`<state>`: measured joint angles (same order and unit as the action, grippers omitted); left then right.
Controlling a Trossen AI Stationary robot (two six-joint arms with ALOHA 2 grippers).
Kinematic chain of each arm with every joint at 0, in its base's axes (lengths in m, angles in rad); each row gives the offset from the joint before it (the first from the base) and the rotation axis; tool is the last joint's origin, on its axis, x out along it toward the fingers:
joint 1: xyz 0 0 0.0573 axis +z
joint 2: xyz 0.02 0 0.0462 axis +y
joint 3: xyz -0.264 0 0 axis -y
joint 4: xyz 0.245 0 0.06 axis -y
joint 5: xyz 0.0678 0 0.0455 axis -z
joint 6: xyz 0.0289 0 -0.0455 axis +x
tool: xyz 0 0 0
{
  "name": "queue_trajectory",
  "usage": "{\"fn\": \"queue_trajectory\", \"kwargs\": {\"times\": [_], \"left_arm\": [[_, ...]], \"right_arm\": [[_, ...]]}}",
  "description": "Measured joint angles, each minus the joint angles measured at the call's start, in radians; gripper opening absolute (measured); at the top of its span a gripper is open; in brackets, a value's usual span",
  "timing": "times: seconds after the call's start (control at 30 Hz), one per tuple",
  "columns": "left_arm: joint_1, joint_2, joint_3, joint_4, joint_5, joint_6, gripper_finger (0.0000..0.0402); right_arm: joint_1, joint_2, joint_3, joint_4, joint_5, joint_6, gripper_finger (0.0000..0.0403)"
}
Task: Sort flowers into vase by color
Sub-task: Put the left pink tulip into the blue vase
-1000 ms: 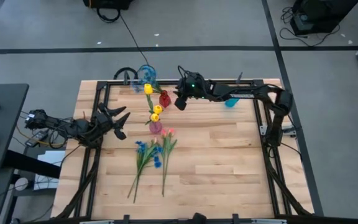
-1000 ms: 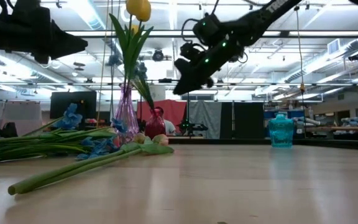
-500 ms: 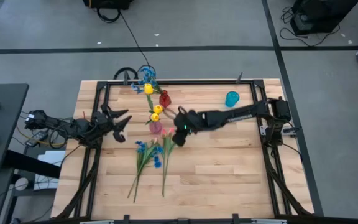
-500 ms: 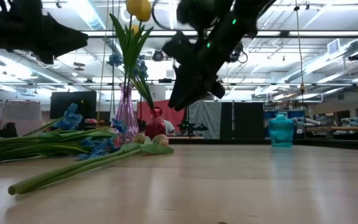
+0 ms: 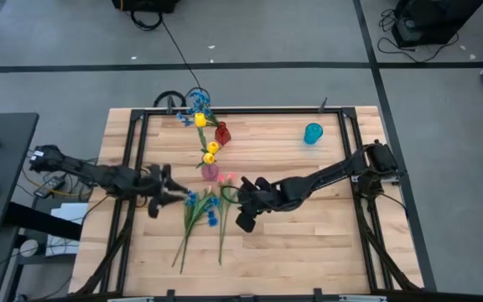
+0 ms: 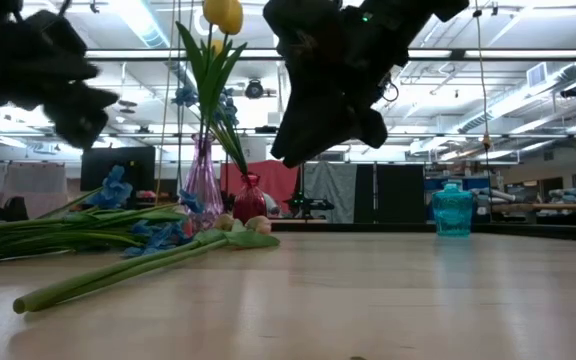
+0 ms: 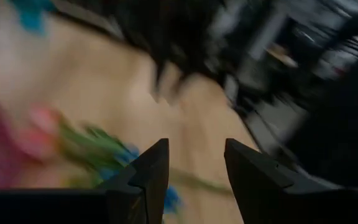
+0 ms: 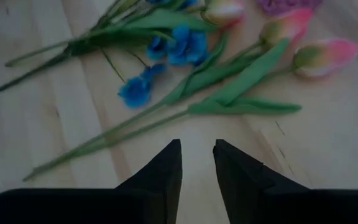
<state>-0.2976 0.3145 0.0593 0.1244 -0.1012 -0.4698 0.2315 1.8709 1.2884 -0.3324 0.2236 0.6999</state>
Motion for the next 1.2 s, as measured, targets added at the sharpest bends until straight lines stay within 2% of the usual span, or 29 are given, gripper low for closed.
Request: {"fn": "queue_trajectory", "kwargs": {"times": [0.13,0.27,0.43,0.6,0.83,1.03,1.2], "left_arm": [[-0.032,0.103,0.000,0.002,0.137,-0.111,0.0163],[-0.075,0.220,0.001,0.001,0.163,-0.209,0.0163],[-0.144,0.388,0.069,-0.062,0.165,-0.300,0.0163],[-0.195,0.533,0.213,-0.171,0.159,-0.324,0.0163],[-0.224,0.683,0.370,-0.398,0.100,-0.453,0.0163],[-0.235,0.808,0.447,-0.416,0.061,-0.545,0.0163],[-0.235,0.904,0.484,-0.416,0.052,-0.622,0.0163]], "right_arm": [[-0.005,-0.003,0.000,0.014,0.049,-0.027,0.0091],[-0.021,-0.003,0.000,0.014,0.156,-0.058,0.0083],[-0.042,-0.008,0.000,0.033,0.296,-0.126,0.0080],[-0.078,-0.027,0.000,0.131,0.309,-0.285,0.0080],[-0.097,-0.111,0.000,0.254,0.450,-0.478,0.0080],[-0.063,-0.136,-0.009,0.265,0.577,-0.497,0.0080],[-0.023,-0.124,-0.086,0.265,0.656,-0.469,0.0080]]}}
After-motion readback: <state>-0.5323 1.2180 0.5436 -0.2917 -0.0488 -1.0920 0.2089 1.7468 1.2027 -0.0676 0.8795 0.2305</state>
